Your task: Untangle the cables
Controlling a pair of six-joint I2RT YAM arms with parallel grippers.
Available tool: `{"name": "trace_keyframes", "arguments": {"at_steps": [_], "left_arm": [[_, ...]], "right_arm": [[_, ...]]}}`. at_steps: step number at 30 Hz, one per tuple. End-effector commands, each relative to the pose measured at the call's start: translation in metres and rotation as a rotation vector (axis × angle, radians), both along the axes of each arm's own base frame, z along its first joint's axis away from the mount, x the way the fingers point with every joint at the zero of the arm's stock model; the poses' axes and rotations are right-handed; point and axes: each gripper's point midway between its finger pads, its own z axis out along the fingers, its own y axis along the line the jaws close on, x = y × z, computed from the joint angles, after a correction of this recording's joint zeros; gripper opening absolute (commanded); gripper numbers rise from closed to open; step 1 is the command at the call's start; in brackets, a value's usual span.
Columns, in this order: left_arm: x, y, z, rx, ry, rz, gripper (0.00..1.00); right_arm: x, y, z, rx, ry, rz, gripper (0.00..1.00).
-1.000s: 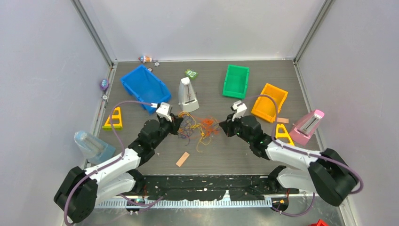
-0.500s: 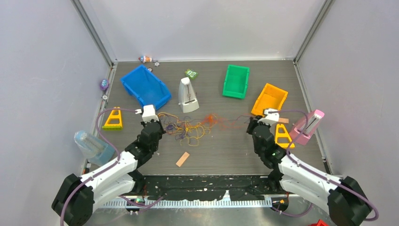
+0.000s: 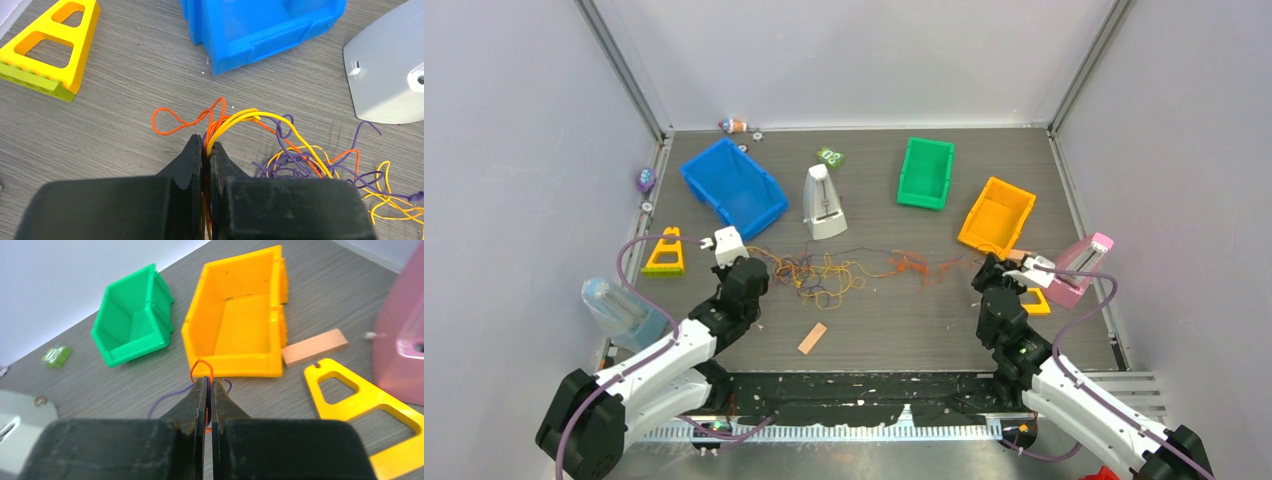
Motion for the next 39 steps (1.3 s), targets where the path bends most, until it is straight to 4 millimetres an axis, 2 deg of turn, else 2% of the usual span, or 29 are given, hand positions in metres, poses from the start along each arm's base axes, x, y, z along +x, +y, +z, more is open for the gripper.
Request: {"name": "trace_keyframes", "arguments": {"at_steps": [1, 2, 3, 4, 5, 6, 7, 8, 9, 10, 13, 14, 16, 17, 18, 19, 22, 23, 26, 35, 39], "left_arm": [[0.011, -0.003, 0.032, -0.031, -0.088, 0.004, 0.00], [0.012, -0.008, 0.033, -0.033, -0.091, -0.029, 0.00], [0.014, -0.017, 0.034, -0.037, -0.092, -0.090, 0.00], [0.016, -0.029, 0.038, -0.038, -0.100, -0.167, 0.00], [0.017, -0.044, 0.042, -0.042, -0.108, -0.263, 0.00], [0.016, -0.059, 0.046, -0.048, -0.119, -0.362, 0.08], [0.015, -0.072, 0.050, -0.052, -0.133, -0.448, 0.23], [0.013, -0.083, 0.054, -0.059, -0.151, -0.514, 0.42], [0.011, -0.089, 0.057, -0.067, -0.164, -0.553, 0.58], [0.009, -0.094, 0.061, -0.073, -0.180, -0.585, 0.73], [0.001, -0.113, 0.070, -0.089, -0.241, -0.701, 0.87], [-0.002, -0.120, 0.073, -0.092, -0.263, -0.750, 0.88], [-0.013, -0.145, 0.082, -0.117, -0.310, -0.899, 0.89], [-0.018, -0.157, 0.085, -0.127, -0.322, -0.974, 0.90], [-0.023, -0.169, 0.086, -0.137, -0.324, -1.047, 0.90], [-0.028, -0.179, 0.087, -0.148, -0.322, -1.105, 0.89], [-0.039, -0.201, 0.088, -0.157, -0.310, -1.229, 0.89], [-0.042, -0.206, 0.088, -0.152, -0.310, -1.253, 0.89], [-0.048, -0.214, 0.084, -0.092, -0.297, -1.281, 0.92], [-0.050, -0.226, 0.078, 0.004, -0.278, -1.306, 0.94], [-0.050, -0.237, 0.071, 0.023, -0.244, -1.330, 0.90]], "right_arm": [[0.012, 0.032, 0.030, -0.059, -0.068, 0.195, 0.05], [0.013, 0.046, 0.033, -0.067, -0.075, 0.278, 0.05], [0.014, 0.052, 0.039, -0.075, -0.093, 0.312, 0.05], [0.015, 0.068, 0.040, -0.087, -0.091, 0.399, 0.05], [0.015, 0.078, 0.051, -0.101, -0.096, 0.450, 0.05], [0.014, 0.095, 0.054, -0.111, -0.089, 0.544, 0.05], [0.014, 0.103, 0.064, -0.124, -0.081, 0.592, 0.05], [0.011, 0.117, 0.066, -0.131, -0.066, 0.670, 0.05], [0.010, 0.124, 0.078, -0.133, -0.057, 0.706, 0.05], [0.007, 0.136, 0.080, -0.135, -0.044, 0.772, 0.05], [0.001, 0.153, 0.106, -0.126, -0.020, 0.872, 0.05], [-0.001, 0.159, 0.108, -0.121, -0.003, 0.908, 0.05], [-0.006, 0.167, 0.127, -0.108, 0.017, 0.954, 0.05], [-0.008, 0.173, 0.128, -0.105, 0.031, 0.988, 0.05], [-0.011, 0.177, 0.140, -0.094, 0.024, 1.018, 0.05], [-0.015, 0.184, 0.143, -0.087, 0.029, 1.060, 0.05], [-0.022, 0.194, 0.165, -0.057, 0.016, 1.124, 0.05], [-0.024, 0.198, 0.167, -0.053, 0.021, 1.150, 0.05], [-0.029, 0.205, 0.181, -0.037, 0.013, 1.193, 0.05], [-0.039, 0.227, 0.185, -0.019, 0.049, 1.333, 0.05], [-0.043, 0.235, 0.185, -0.010, 0.059, 1.377, 0.05]]}}
